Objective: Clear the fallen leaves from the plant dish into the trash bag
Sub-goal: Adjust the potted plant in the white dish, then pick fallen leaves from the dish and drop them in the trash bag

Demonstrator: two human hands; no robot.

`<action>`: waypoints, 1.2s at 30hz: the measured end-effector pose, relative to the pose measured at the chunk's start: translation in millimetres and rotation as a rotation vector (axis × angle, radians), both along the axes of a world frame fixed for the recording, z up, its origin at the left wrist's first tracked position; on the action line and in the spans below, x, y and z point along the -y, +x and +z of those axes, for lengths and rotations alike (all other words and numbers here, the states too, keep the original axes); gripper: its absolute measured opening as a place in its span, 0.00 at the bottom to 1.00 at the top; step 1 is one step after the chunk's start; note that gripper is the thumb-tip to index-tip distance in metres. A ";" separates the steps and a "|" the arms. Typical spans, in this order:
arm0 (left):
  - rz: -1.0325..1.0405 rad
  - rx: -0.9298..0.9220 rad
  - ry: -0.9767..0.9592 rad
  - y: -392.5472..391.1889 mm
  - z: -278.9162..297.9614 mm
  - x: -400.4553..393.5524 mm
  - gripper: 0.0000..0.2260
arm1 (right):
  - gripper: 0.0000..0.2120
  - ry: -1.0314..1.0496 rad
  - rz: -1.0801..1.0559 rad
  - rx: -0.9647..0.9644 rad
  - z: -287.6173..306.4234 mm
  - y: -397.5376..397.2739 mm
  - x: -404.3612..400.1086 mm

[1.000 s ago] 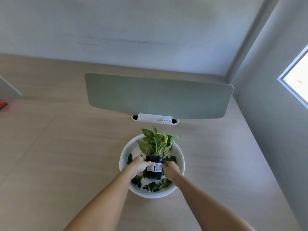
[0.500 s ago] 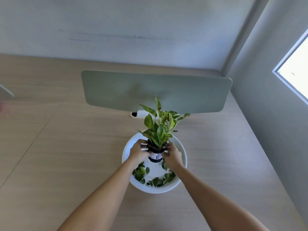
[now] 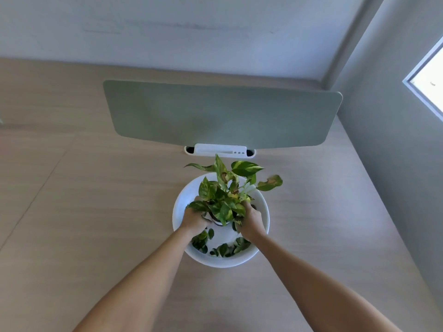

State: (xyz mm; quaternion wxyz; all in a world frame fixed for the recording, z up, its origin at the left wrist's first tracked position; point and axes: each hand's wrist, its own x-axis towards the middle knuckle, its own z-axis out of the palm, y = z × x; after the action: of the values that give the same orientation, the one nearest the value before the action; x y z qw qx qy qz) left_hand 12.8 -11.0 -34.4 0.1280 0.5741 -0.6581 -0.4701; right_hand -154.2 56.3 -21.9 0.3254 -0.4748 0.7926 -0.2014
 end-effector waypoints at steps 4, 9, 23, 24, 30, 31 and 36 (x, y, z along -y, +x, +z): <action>-0.218 0.369 -0.045 5.5 -7.2 -6.7 0.32 | 0.49 0.315 0.288 -0.221 -17.2 -13.4 1.8; -0.310 0.499 -0.158 8.2 -28.0 -19.6 0.33 | 0.40 0.287 0.312 -0.319 -27.3 -8.4 -5.3; 0.353 -0.124 0.072 11.9 -12.3 -20.7 0.11 | 0.06 -0.056 -0.429 0.171 -7.9 -11.0 -22.7; 0.434 -0.202 0.177 11.2 -11.2 -20.3 0.10 | 0.05 -0.066 -0.541 0.261 -3.2 -12.6 -24.5; 0.590 -0.552 0.704 -10.3 7.1 -46.4 0.09 | 0.14 -0.208 -0.923 0.990 17.3 -32.2 -57.5; 0.576 -0.577 0.758 -16.2 9.4 -54.1 0.09 | 0.14 -0.237 -0.944 1.053 21.4 -36.4 -65.7; 0.477 -0.662 0.928 -61.5 18.5 -98.0 0.09 | 0.06 -0.313 -1.042 1.178 34.8 -67.7 -117.7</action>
State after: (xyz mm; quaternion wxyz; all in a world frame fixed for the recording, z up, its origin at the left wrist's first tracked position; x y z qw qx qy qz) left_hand -48.7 87.0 -15.9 0.1640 0.5248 -0.1637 -0.8190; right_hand -221.9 174.0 12.9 0.4842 0.1006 0.5729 -0.6536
